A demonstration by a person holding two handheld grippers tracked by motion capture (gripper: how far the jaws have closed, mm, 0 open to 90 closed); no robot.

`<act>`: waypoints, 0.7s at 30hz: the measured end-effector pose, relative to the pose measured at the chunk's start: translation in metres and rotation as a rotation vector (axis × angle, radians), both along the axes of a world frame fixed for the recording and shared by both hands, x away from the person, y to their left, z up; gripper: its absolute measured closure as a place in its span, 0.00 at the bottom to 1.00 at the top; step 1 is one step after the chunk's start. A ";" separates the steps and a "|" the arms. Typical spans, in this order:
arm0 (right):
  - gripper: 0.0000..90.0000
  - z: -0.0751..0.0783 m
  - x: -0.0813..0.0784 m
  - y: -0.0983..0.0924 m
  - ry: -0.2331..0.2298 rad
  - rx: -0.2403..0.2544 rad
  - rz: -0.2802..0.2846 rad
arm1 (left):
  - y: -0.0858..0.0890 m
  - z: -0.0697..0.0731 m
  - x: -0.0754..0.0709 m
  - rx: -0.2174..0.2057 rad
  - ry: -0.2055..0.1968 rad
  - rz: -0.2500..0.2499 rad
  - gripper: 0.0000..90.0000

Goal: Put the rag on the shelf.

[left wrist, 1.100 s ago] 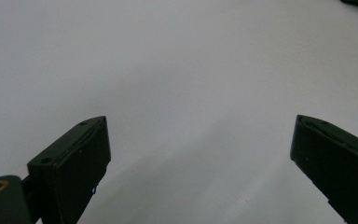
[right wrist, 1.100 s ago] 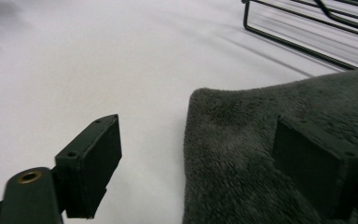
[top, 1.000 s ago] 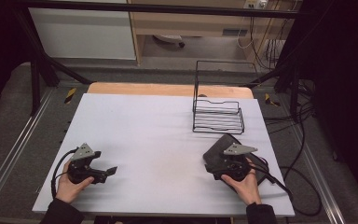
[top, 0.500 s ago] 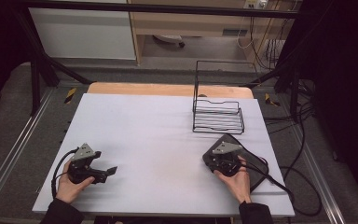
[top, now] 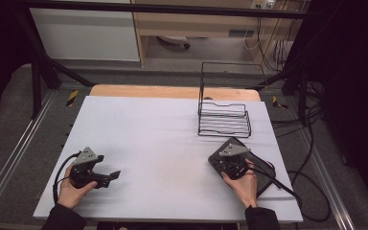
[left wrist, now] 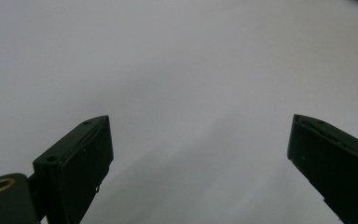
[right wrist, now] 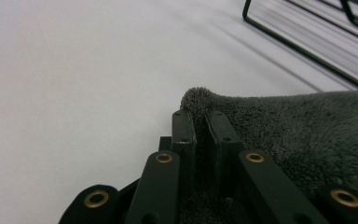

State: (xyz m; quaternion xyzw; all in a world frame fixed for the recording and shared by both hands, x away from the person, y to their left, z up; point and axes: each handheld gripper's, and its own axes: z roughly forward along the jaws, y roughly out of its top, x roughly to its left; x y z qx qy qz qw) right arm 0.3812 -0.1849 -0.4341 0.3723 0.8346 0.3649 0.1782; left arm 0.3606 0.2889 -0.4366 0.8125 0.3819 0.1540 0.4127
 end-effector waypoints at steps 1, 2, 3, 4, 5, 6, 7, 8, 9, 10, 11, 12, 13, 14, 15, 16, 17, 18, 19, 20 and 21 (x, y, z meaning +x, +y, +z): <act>0.93 0.000 0.000 0.000 0.000 0.000 0.000 | 0.000 0.000 0.000 0.000 0.001 0.001 0.07; 0.93 0.002 0.000 0.001 0.000 0.005 0.004 | 0.000 0.000 0.000 0.001 0.001 0.000 0.07; 0.93 0.004 -0.001 0.004 0.003 0.019 0.010 | 0.000 0.000 0.000 0.002 0.002 0.001 0.07; 0.93 0.006 -0.001 0.006 0.008 0.031 0.015 | 0.000 0.000 0.000 0.003 0.001 0.002 0.07; 0.93 0.008 -0.001 0.011 0.011 0.044 0.024 | 0.000 0.000 0.000 0.003 0.001 0.002 0.07; 0.93 0.008 -0.001 0.011 0.011 0.044 0.024 | 0.000 0.000 0.000 0.002 0.000 0.002 0.07; 0.93 0.010 -0.001 0.015 0.014 0.043 0.026 | 0.000 0.000 0.000 0.003 -0.001 0.003 0.07; 0.93 0.012 0.000 0.023 0.017 0.054 0.036 | 0.001 0.000 0.000 0.003 0.000 0.004 0.07; 0.93 0.012 0.000 0.023 0.017 0.054 0.036 | 0.001 0.000 0.000 0.002 0.001 0.004 0.07; 0.93 0.014 0.001 0.029 0.025 0.070 0.045 | 0.001 0.000 0.000 0.004 0.000 0.005 0.07; 0.93 0.014 0.001 0.029 0.025 0.070 0.045 | 0.001 0.000 0.000 0.008 -0.001 0.004 0.07; 0.93 0.015 0.002 0.037 0.035 0.086 0.053 | 0.001 0.000 0.000 0.008 0.000 0.006 0.07; 0.93 0.015 0.002 0.037 0.035 0.086 0.053 | 0.001 0.000 0.000 0.009 0.000 0.007 0.07; 0.93 0.016 0.003 0.046 0.042 0.089 0.061 | 0.001 0.000 0.000 0.009 0.000 0.007 0.07; 0.93 0.016 0.004 0.050 0.043 0.088 0.069 | 0.001 0.000 0.000 0.009 -0.001 0.007 0.07; 0.93 0.016 0.004 0.055 0.046 0.088 0.072 | 0.001 0.000 0.000 0.008 -0.001 0.007 0.07; 0.93 0.016 0.004 0.055 0.046 0.088 0.072 | 0.001 0.000 0.000 0.009 -0.002 0.005 0.07; 0.93 0.016 0.005 0.060 0.051 0.090 0.077 | 0.001 0.000 0.000 0.010 -0.002 0.005 0.07; 0.93 0.016 0.006 0.066 0.056 0.096 0.086 | 0.001 0.000 0.000 0.010 -0.003 0.005 0.07; 0.93 0.016 0.009 0.076 0.062 0.096 0.094 | 0.001 0.000 0.000 0.009 -0.002 0.004 0.07; 0.93 0.016 0.009 0.076 0.062 0.096 0.094 | 0.001 0.000 0.000 0.009 -0.002 0.004 0.07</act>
